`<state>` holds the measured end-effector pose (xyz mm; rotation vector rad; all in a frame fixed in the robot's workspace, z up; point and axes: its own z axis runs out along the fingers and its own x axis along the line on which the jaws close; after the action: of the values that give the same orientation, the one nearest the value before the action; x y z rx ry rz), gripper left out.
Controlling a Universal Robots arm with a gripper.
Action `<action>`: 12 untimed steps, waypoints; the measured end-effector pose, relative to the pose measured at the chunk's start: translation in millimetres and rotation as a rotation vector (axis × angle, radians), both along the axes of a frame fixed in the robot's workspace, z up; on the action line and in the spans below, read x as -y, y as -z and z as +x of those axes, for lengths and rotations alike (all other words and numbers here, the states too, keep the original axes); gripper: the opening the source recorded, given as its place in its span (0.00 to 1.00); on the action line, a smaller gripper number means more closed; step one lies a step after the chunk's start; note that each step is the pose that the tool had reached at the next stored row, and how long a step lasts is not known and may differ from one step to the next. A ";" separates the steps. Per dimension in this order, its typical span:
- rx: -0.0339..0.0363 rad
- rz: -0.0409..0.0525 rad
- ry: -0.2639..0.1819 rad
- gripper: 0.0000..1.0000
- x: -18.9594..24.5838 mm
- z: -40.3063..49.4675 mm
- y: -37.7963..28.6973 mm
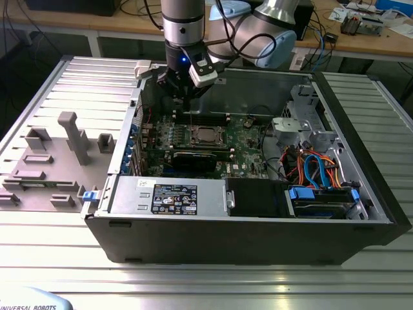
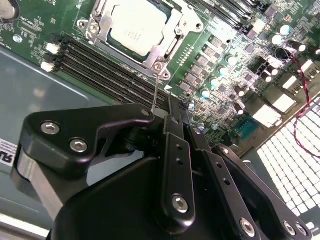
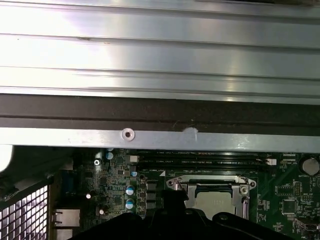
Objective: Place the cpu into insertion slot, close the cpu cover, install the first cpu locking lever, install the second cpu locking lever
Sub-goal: 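Install the first cpu locking lever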
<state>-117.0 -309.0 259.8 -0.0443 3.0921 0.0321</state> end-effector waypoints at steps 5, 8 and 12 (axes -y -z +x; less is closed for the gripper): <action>-0.0001 0.0000 0.000 0.11 0.0 14.3 0.0; 0.0000 0.0001 0.000 0.11 0.0 14.5 0.0; 0.0000 0.0000 0.000 0.11 0.0 14.7 0.1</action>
<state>-102.3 -309.1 259.7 -0.0443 3.0921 0.0321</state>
